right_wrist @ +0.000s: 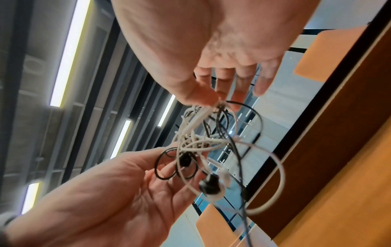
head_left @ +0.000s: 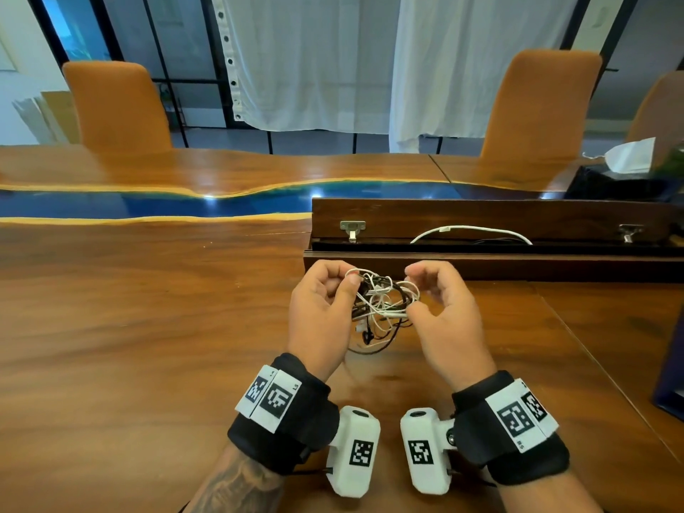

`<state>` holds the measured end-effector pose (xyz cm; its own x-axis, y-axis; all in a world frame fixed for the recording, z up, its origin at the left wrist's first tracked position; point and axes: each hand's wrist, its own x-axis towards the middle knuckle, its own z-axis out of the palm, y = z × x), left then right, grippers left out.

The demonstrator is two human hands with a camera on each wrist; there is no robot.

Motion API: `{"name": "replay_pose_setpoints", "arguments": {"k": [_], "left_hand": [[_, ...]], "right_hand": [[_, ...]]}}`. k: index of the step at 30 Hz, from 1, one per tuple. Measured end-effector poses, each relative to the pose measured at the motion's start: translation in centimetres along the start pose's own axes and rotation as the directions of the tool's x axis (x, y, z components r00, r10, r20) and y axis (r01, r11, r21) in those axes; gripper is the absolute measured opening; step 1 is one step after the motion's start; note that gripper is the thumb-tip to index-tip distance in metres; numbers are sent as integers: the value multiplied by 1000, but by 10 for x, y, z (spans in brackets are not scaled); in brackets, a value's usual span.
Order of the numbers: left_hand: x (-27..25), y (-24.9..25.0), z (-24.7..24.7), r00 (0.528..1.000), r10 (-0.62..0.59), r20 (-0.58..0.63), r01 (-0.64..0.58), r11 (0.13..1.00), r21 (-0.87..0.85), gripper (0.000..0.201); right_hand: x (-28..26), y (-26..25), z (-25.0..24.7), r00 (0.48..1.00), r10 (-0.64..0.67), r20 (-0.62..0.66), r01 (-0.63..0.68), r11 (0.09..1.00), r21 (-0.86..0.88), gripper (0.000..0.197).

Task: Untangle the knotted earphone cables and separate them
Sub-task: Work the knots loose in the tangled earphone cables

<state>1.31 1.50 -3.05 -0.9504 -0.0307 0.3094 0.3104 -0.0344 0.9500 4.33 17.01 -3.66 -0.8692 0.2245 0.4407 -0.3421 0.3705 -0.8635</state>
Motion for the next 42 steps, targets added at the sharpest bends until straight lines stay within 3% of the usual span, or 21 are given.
{"name": "replay_pose_setpoints", "arguments": {"k": [2,6,13,17,27,30,35,40,42], "left_hand": [[0,2,-1,1000,-4,-4,4,1000,17,6],[-1,3,-3,1000,1,-1,-1,999,40,6],[-3,1,-2,997,78,15,-79,988,136,7],[-4,3,-2,994,104,25,-106,990,96,7],[-2,3,-3,992,98,77,-94,994,-57,16],[-2,2,-3,990,83,115,-81,996,-21,19],[1,-5,-4,992,111,63,-117,988,105,22],[-1,-3,-2,996,9,83,-15,997,73,14],[-2,-3,-2,991,-27,132,14,995,100,28]], "right_hand": [[1,-6,-4,996,-85,-34,86,995,49,35],[0,-12,-7,976,-207,60,200,974,111,13],[-3,-14,-5,971,-184,149,167,979,119,25],[-2,-7,-4,976,-102,194,107,994,-16,20],[0,-2,-5,993,-67,102,76,993,-93,14],[0,-3,-4,994,-77,83,85,992,-91,10],[1,-5,-4,998,-59,19,60,998,-36,14],[0,-5,-3,999,-26,-37,24,999,-43,9],[0,-6,-5,998,-20,-62,18,1000,-26,7]]}}
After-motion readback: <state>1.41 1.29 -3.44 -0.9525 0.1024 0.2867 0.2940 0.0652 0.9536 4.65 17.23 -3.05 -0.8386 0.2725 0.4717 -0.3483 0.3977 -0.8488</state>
